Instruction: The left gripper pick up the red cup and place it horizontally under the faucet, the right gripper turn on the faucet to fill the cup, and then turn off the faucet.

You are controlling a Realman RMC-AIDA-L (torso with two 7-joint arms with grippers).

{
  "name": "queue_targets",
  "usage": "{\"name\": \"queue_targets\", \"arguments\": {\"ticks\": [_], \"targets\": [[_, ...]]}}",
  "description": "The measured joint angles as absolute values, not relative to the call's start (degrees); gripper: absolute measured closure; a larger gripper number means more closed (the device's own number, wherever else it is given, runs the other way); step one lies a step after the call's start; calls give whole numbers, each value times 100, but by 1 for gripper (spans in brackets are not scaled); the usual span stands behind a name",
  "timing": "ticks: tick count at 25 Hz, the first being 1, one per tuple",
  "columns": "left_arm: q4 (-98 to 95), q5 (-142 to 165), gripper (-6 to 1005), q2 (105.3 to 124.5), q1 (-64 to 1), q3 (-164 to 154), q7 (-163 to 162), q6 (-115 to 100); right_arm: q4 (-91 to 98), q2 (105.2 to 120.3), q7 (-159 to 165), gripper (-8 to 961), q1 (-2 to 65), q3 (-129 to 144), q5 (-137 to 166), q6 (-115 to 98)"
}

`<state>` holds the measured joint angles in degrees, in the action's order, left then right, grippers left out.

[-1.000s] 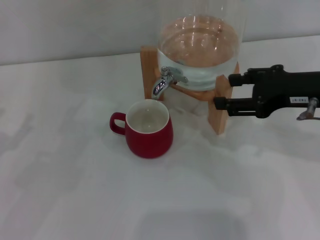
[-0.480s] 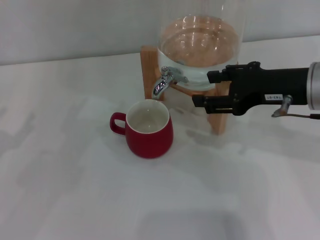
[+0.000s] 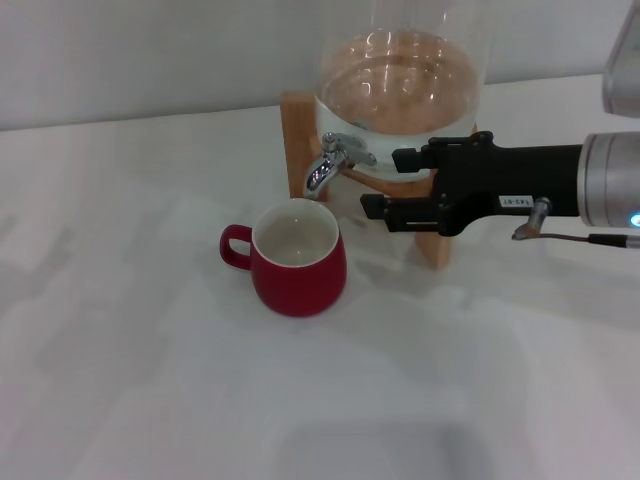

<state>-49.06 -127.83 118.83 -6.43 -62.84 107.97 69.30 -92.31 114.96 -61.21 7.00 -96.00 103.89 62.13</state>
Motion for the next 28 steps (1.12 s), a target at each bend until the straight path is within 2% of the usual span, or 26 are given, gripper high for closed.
{"name": "queue_targets", "arguments": {"ticks": [28], "targets": [[-4882,-12770,109,11884,-603,-6174,10792,7000,-8866,11496,-6170,229,1174,-9315,10400,5926]]}}
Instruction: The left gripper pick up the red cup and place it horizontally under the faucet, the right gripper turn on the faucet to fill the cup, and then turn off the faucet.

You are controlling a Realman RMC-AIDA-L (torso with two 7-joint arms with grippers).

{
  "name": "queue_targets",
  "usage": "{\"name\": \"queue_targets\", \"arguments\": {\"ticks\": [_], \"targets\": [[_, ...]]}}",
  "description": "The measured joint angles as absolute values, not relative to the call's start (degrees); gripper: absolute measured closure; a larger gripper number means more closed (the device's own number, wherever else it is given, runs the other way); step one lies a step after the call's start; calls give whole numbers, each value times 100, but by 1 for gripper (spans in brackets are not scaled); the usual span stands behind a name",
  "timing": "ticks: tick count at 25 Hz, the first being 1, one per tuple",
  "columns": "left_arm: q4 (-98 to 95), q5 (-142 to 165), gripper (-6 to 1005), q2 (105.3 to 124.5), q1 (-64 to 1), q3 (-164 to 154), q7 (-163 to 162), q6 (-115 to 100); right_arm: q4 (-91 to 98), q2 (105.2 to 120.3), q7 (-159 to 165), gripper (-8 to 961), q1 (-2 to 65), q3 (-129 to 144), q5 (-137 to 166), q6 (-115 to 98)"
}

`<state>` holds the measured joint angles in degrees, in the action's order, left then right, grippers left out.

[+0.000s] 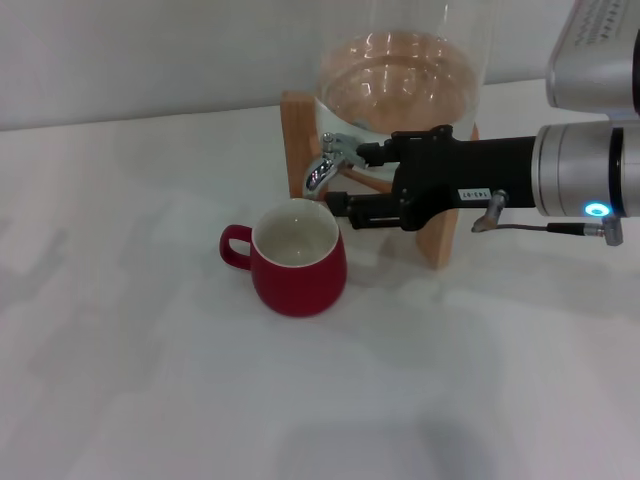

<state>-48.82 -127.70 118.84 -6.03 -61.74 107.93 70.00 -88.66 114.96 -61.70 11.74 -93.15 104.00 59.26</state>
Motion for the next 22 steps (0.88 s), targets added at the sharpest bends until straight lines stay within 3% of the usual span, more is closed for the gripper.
{"name": "queue_targets", "arguments": {"ticks": [22], "targets": [[-4869,-12761,110,11892,-599,-6162,10793,7010,-8878,11487,-6218,230,1186,-9282,10386,6152]]}}
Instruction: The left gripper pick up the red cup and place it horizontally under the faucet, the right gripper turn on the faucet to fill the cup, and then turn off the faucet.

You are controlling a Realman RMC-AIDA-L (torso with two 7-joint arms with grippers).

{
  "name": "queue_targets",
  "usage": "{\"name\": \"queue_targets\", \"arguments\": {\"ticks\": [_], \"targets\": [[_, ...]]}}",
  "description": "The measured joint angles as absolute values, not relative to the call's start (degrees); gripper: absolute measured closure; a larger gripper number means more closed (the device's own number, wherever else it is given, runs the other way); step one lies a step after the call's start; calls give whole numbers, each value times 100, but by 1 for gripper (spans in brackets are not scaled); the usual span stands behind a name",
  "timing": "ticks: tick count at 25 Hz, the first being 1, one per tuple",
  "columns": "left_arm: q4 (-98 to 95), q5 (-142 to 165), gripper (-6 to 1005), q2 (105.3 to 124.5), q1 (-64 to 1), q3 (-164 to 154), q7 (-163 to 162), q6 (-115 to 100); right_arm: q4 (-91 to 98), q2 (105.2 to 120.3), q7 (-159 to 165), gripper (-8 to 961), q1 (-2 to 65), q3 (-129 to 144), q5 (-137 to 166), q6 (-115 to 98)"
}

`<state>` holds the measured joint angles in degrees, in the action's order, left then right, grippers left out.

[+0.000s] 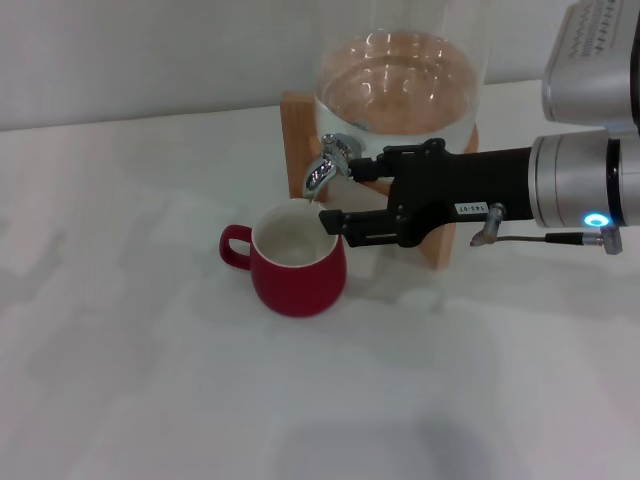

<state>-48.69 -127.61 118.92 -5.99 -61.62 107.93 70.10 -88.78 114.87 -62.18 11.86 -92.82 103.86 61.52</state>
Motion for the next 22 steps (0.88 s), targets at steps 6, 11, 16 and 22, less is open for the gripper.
{"name": "queue_targets", "arguments": {"ticks": [6,11,16,22], "targets": [[-4869,-12761,110,11896,-597,-6162,10792,7037,-8885,11487,-6223,230,1154,-9343,10358,6186],[-4869,-12755,109,11896,-598,-6161,10793,7040,-9003,11476,-6201,230,1116,-9446,10390,6241],[-4877,-12752,109,11890,-597,-6160,10793,7047,-9170,11472,-6173,230,918,-9876,10514,6326],[-4900,-12752,109,11891,-612,-6161,10793,7049,-9254,11473,-6163,230,760,-10382,10538,6746]]}}
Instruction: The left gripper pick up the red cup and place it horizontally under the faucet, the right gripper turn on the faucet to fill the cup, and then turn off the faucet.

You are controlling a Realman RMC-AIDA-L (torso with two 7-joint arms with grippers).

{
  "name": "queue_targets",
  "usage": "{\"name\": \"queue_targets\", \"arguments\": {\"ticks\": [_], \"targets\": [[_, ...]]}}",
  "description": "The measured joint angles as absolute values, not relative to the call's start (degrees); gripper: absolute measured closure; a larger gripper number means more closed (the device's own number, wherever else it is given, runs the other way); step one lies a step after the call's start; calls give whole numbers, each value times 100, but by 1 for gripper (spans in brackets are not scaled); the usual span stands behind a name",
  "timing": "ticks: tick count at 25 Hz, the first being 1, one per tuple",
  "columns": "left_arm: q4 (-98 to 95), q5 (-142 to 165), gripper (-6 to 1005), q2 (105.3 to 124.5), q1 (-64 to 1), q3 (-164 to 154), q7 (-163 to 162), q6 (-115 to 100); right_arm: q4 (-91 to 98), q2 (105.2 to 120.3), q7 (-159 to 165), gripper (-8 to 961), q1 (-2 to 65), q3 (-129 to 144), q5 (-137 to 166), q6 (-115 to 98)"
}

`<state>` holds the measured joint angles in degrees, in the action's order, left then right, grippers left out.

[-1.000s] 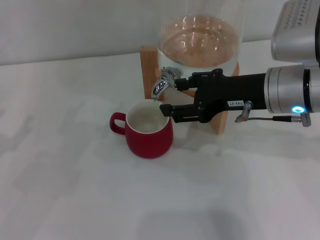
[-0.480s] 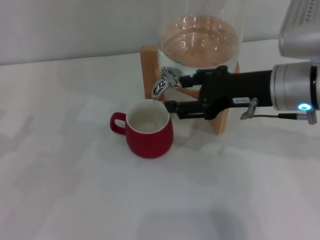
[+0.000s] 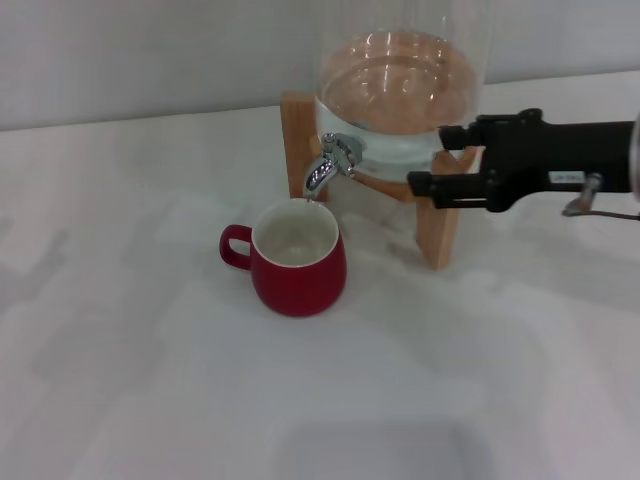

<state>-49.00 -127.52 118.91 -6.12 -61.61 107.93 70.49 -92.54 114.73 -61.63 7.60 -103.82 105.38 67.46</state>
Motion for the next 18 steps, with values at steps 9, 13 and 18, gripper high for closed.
{"name": "queue_targets", "arguments": {"ticks": [9,13,18], "targets": [[-4913,-12752,109,11877,-659,-6094,10828,7068,-9243,11478,-6211,230,702,-10760,10485,7230],[-4912,-12710,109,11849,-660,-6090,10798,7101,-9233,11479,-6214,230,699,-10794,10478,7239],[-4912,-12565,110,11786,-659,-6078,10774,7316,-9213,11483,-6273,231,696,-10785,10346,7320]]}}
